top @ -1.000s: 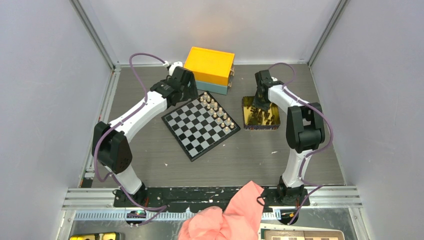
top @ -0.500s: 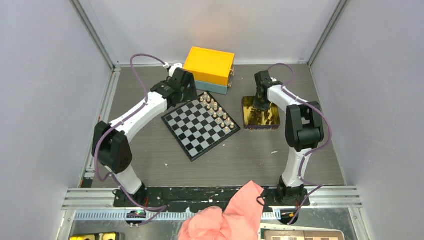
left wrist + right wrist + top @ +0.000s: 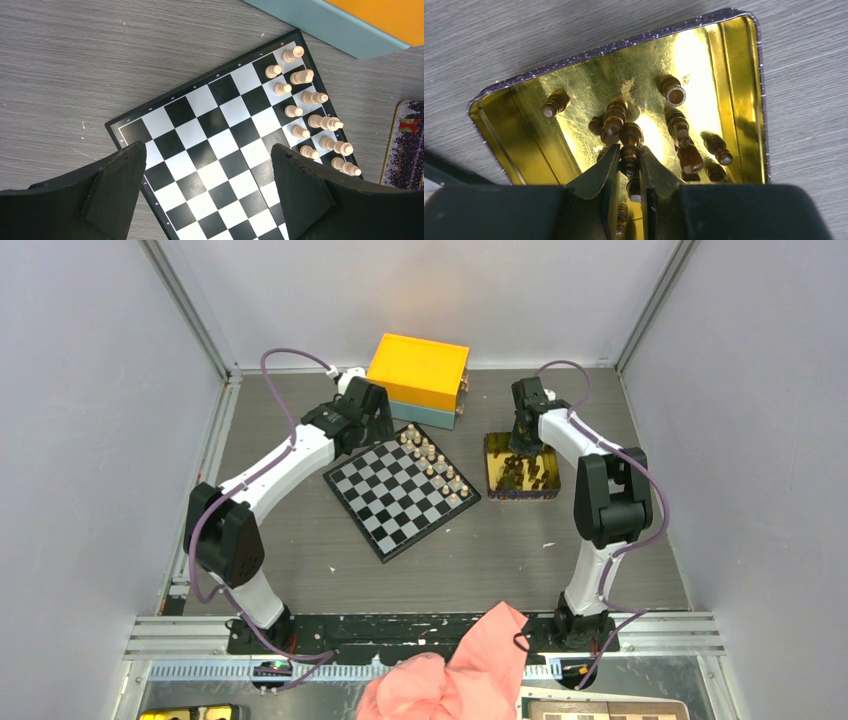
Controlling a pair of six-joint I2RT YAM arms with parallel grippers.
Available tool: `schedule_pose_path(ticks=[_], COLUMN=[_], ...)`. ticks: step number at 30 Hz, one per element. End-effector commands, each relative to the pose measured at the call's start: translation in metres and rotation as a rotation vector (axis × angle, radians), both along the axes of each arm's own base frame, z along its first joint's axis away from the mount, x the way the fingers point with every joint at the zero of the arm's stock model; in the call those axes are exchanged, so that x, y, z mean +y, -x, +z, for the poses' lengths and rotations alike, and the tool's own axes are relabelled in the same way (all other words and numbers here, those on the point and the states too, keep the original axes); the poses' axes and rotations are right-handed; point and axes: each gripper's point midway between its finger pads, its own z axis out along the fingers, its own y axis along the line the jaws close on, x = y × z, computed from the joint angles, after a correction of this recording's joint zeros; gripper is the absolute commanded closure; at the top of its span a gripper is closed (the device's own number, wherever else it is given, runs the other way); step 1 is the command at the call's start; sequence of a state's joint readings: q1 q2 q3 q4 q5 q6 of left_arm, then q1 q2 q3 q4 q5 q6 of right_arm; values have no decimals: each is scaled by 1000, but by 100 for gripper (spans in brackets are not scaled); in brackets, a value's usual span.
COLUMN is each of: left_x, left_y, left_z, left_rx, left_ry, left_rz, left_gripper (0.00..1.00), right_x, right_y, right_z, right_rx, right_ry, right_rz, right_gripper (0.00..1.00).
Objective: Set up the chess pieces on the board
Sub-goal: Pick up the chess piece from the storage box, then place the chess piece on the chessboard.
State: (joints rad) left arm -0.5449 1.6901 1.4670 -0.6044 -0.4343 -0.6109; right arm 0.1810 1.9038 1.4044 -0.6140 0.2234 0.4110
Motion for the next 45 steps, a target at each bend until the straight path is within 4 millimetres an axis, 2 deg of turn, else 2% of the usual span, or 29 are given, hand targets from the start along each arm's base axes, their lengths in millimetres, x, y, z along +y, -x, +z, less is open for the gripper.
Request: schedule_pose_path(ticks=[1, 7, 13, 16, 19, 22, 26, 31, 34, 38, 45], left_x=[-1, -14, -28, -32, -26, -9, 28, 70, 93, 118, 139], left_y=[1, 3, 7, 10, 12, 18, 32, 60, 77, 98, 126], left_z=[28, 43, 53, 55, 61, 74, 90, 103, 110, 116, 121], left_rx=[-68, -76, -78, -72, -81, -107, -142, -190, -218, -243, -283], left_ry=[28, 94, 163, 185, 182, 153, 101, 101, 113, 114, 131], left_rz=[-15, -66, -111, -123, -102, -38, 103, 244, 309, 374, 412], left_gripper=[3, 2, 2, 1, 2, 2, 4, 4, 4, 4, 5], right_x=[-2, -3, -2, 3, 17, 43, 84, 153, 190, 237, 312], right_y=[-17, -15, -10, -5, 2, 13, 29, 54, 68, 87, 116], right_z=[55, 74, 85, 96, 109, 121, 131, 133, 129, 113, 84], right_rx=[-147, -184, -194, -205, -211, -209, -205, -191, -176, -138, -83], right_ry=[3, 1, -9, -19, -36, -29, -26, -57, -66, -69, -51], right_rz=[12, 12, 19, 36, 81, 155, 255, 399, 474, 573, 722], right_gripper=[99, 99, 100, 99, 99, 100, 99, 99, 99, 99, 99])
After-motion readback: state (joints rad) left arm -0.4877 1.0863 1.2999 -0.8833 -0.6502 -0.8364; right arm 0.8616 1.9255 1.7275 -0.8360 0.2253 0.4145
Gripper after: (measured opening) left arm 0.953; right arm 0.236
